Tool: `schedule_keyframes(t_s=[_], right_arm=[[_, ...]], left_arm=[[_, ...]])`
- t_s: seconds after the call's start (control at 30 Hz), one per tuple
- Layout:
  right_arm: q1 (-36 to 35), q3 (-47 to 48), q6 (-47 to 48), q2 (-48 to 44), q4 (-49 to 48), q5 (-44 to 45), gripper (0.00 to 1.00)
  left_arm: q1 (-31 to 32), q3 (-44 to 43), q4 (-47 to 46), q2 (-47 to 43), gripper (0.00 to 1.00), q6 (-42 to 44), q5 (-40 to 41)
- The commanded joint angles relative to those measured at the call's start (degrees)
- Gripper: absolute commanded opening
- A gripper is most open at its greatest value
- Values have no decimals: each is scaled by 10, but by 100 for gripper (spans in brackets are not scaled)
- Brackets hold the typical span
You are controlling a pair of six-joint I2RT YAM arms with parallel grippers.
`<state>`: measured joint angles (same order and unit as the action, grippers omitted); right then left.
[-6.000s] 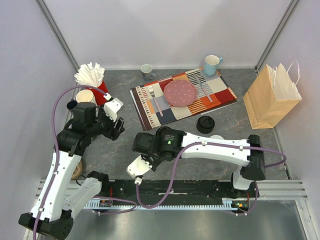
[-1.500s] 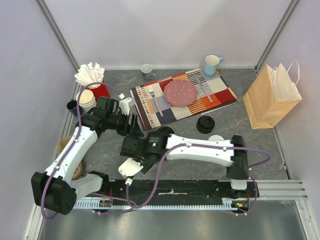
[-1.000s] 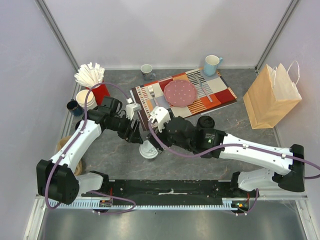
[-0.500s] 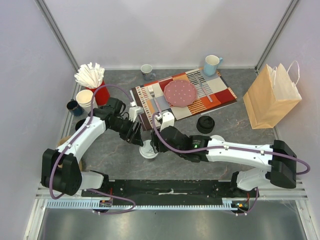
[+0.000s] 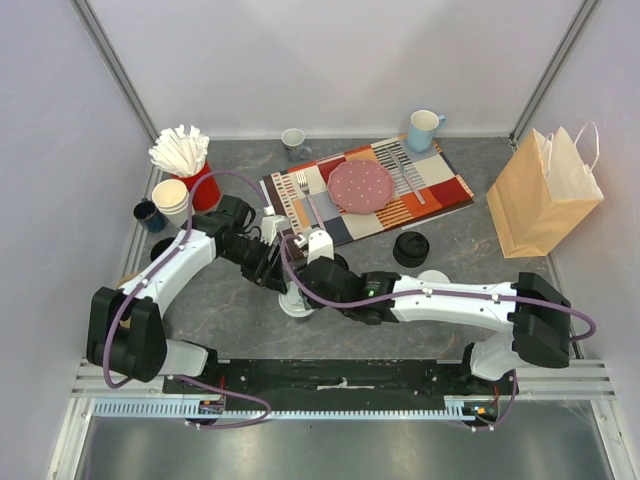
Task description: Pack the takeout coffee
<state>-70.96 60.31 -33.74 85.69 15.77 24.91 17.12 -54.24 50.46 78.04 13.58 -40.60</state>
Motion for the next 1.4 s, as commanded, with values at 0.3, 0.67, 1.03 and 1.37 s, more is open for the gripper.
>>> schedule_keyframes(t_s=[0.3, 0.67, 1.03, 1.37], right_arm=[[-10, 73, 49, 73, -13, -13, 49], [-10, 75, 55, 90, -19, -18, 44], [-27, 99, 128, 63, -4, -1, 50], [-30, 79, 190, 18, -75, -57, 20]], left_arm=[[6, -4, -8, 3, 52, 15, -15], [6, -8, 0, 8, 36, 27, -4], [6, -24, 34, 4, 34, 61, -16], [7, -24, 34, 1, 34, 63, -18]])
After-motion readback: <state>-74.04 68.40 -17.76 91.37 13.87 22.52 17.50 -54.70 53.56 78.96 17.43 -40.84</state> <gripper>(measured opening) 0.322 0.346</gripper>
